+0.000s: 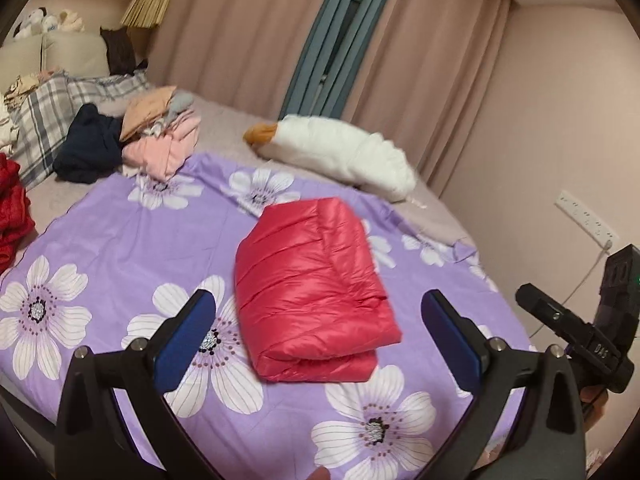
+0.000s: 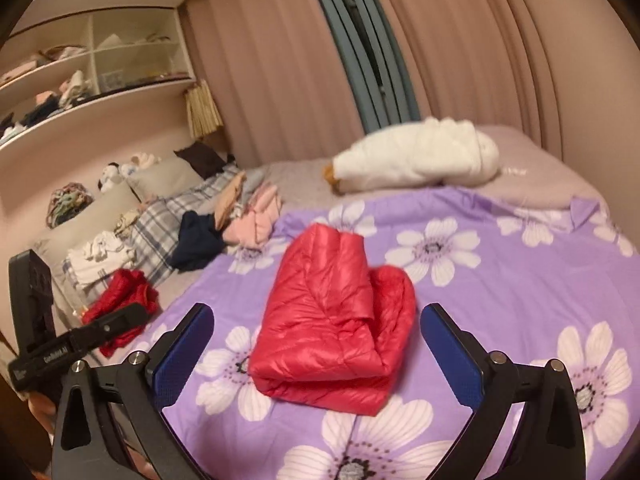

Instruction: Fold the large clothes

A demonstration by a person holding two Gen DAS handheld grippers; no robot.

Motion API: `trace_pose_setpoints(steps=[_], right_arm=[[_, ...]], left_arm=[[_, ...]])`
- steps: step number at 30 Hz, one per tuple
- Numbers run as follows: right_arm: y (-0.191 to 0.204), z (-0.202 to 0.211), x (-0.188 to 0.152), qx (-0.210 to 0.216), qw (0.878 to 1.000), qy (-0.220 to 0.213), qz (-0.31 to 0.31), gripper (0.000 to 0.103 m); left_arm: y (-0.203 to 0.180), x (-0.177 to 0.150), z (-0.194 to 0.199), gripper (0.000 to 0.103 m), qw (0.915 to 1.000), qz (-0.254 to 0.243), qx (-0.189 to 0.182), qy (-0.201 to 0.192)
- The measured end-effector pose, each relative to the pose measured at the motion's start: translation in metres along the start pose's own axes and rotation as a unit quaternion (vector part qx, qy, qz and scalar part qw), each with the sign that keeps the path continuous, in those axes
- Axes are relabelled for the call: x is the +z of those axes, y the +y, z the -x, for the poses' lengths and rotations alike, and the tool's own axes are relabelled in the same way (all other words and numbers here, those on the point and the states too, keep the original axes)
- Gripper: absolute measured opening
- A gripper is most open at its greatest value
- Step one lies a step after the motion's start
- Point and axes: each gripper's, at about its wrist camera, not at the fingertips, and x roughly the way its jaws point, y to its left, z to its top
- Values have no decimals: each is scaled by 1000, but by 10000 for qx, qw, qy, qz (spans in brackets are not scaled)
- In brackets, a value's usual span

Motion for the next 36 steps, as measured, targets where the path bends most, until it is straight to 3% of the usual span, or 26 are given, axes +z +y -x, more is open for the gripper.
trace_pose_setpoints(steps=[7,16,36], right_arm=[[19,9,-8,25,9998,64,212,102],[22,9,-10,27,9998,52,207,102],[17,4,-13,-135,9997,184,45,102]], left_arm=[[-1,1,19,103,9998,73,-122,-141],[4,2,30,103,9987,106,135,-472],[9,5,20,103,9984,133,368,-419]])
